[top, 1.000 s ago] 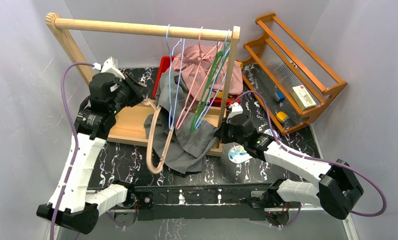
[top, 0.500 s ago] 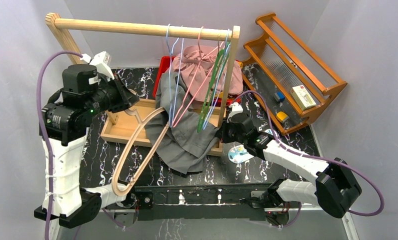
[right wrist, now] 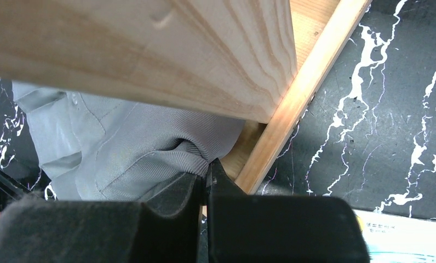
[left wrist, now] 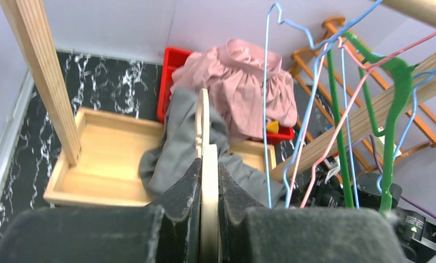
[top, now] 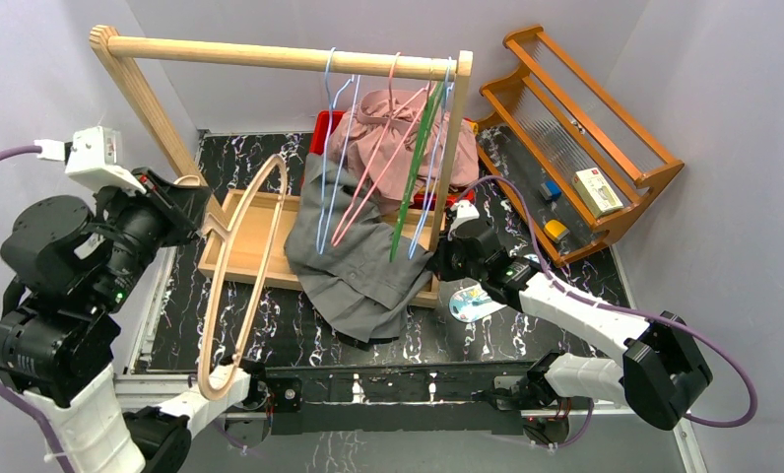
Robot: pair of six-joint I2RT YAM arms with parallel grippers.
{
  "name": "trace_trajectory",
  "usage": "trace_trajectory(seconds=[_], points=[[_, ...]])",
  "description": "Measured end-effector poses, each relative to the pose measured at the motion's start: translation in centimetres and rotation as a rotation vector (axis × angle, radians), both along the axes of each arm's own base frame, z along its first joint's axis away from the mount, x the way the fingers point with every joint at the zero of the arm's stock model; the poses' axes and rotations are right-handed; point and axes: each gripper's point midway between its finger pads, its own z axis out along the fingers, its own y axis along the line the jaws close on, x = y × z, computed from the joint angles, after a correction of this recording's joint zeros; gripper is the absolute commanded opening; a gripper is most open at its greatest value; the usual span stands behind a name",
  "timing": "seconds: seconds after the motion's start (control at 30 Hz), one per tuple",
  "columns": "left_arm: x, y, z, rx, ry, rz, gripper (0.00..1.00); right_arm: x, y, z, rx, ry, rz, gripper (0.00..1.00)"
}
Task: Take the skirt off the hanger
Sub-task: Remove the skirt from the hanger, then place the hanger at the clothesline.
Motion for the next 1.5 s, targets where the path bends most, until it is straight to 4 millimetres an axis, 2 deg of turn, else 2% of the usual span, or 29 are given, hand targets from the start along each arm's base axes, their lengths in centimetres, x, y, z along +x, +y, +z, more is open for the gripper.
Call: trace_trajectory(seconds=[0.1, 0.17, 0.2, 0.3, 0.33, 0.4, 0.5, 0.57, 0.67, 0.77, 0.87, 1.0, 1.1, 1.27, 1.4, 1.5], points=[[0.3, 0.1, 1.3, 0.018, -0.086, -0.006, 0.0, 0.1, 0.0, 0.1, 0.0, 0.004, -0.001, 0.12], [1.2, -0.2, 2.3, 0.029, -0.136, -0.015, 0.0, 0.3, 0.1, 0.2, 0.0, 0.007, 0.0, 0.13], [1.9, -0.4, 2.9, 0.034, -0.159, -0.023, 0.0, 0.3, 0.2, 0.2, -0.001, 0.01, 0.002, 0.17], [4.5, -1.5, 4.7, 0.039, -0.217, -0.045, 0.0, 0.3, 0.4, 0.3, -0.003, 0.019, 0.009, 0.49], [6.1, -2.0, 5.5, 0.038, -0.242, -0.051, 0.0, 0.2, 0.3, 0.4, -0.008, 0.024, 0.012, 0.57], [7.3, -2.4, 5.7, 0.036, -0.251, -0.054, 0.0, 0.1, 0.3, 0.5, -0.016, 0.031, 0.021, 0.71], [9.5, -3.2, 5.1, 0.035, -0.242, -0.059, 0.0, -0.1, 0.1, 0.9, -0.036, 0.043, 0.034, 0.87], [10.3, -3.4, 3.5, 0.036, -0.209, -0.06, 0.0, -0.3, -0.1, 1.2, -0.045, 0.039, 0.043, 0.93], [10.3, -3.4, 0.6, 0.024, -0.165, -0.052, 0.0, -0.9, -0.4, 2.5, -0.044, 0.01, 0.069, 0.96], [9.5, -3.1, -2.6, -0.021, -0.121, -0.027, 0.0, -1.6, -0.5, 4.2, -0.017, -0.026, 0.094, 0.96], [8.5, -3.0, -6.0, -0.099, -0.073, -0.003, 0.0, -2.6, 0.2, 6.0, 0.048, -0.062, 0.163, 0.96], [8.2, -4.0, -9.1, -0.215, -0.038, -0.02, 0.0, -4.5, 2.5, 8.0, 0.171, -0.094, 0.271, 0.93], [8.7, -5.3, -11.1, -0.297, -0.002, -0.05, 0.0, -5.8, 5.5, 9.4, 0.277, -0.078, 0.326, 0.93], [9.3, -7.0, -14.0, -0.385, 0.066, -0.095, 0.0, -7.8, 10.2, 9.7, 0.444, 0.038, 0.323, 0.91], [9.1, -7.6, -14.2, -0.423, 0.061, -0.125, 0.0, -8.1, 13.0, 8.5, 0.538, 0.16, 0.238, 0.9], [8.6, -7.8, -13.7, -0.444, 0.036, -0.147, 0.0, -8.1, 14.2, 7.8, 0.569, 0.211, 0.184, 0.87]])
